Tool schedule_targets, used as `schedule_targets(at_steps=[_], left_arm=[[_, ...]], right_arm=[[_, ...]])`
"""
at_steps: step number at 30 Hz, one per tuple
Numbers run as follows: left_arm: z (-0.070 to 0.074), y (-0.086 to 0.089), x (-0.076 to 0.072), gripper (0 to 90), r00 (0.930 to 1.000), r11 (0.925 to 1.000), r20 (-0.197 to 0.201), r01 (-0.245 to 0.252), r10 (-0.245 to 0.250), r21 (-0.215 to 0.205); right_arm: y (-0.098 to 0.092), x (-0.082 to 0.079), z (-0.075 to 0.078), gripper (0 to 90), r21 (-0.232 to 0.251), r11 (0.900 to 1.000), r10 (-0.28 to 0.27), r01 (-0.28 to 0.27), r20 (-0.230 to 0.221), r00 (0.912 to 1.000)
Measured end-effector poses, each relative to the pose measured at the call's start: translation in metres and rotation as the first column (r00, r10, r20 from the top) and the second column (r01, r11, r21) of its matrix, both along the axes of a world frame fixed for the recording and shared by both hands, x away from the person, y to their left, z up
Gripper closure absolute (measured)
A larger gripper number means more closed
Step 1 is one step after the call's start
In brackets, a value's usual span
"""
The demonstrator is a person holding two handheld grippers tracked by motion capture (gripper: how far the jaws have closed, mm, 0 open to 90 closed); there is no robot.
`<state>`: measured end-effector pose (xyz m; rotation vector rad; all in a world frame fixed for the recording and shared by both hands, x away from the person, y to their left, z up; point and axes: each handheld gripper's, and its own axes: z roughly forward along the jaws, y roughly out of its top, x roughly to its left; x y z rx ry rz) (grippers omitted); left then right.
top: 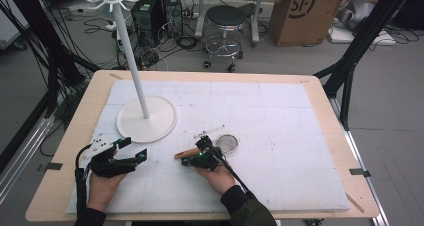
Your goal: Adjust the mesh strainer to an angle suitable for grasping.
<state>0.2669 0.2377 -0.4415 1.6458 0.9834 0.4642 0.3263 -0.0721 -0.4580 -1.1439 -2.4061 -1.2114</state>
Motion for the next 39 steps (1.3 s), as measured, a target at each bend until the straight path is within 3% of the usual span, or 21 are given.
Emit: schedule_targets(at_steps=[8, 14, 26, 39], left_arm=[[0.000, 0.000, 0.000, 19.8, 1.0000, 1.0000, 0.002, 0.000, 0.000, 0.000], [0.000, 0.001, 0.000, 19.8, 1.0000, 1.0000, 0.004, -0.003, 0.003, -0.003], [0.000, 0.002, 0.000, 19.8, 1.0000, 1.0000, 0.004, -0.005, 0.005, -0.006], [0.001, 0.002, 0.000, 19.8, 1.0000, 0.9999, 0.004, -0.005, 0.005, -0.010]], right_arm=[[0.001, 0.013, 0.000, 90.0, 0.001, 0.999, -0.050, 0.050, -0.002, 0.9988], [0.007, 0.019, 0.001, 90.0, -0.026, 0.998, -0.059, 0.060, 0.041, 0.9974], [0.005, 0.033, -0.001, 90.0, 0.003, 0.994, -0.105, 0.105, 0.005, 0.9945], [0.005, 0.039, -0.001, 90.0, -0.004, 0.991, -0.137, 0.137, 0.023, 0.9903]])
